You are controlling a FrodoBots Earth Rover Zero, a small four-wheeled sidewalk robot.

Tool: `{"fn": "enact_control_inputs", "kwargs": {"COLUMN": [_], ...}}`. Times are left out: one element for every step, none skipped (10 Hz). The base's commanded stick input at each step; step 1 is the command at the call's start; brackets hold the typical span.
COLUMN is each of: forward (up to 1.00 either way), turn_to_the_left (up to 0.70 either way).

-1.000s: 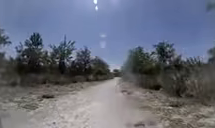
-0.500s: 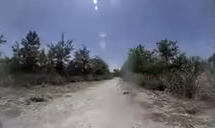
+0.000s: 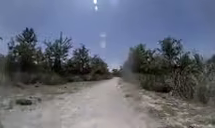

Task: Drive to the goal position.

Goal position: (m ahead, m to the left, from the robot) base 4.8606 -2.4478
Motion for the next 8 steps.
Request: {"fn": "enact_control_inputs", "kwargs": {"forward": [0.70, 0.70, 0.70, 0.70, 0.70, 0.70, 0.70, 0.70], "turn_to_the_left": [0.00, 0.00, 0.00, 0.00, 0.00, 0.00, 0.00, 0.00]}}
